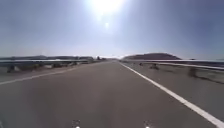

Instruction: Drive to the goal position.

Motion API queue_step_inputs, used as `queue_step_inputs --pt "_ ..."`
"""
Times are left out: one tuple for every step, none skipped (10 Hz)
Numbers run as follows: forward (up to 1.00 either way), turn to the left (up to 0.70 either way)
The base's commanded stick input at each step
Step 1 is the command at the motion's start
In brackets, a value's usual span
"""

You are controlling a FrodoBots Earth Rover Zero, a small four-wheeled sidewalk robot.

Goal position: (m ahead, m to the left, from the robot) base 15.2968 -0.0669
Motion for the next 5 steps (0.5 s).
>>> queue_step_inputs --pt "0.7 0.0" --pt "0.7 0.0" --pt "0.7 0.0" --pt "0.7 0.0" --pt "0.7 0.0"
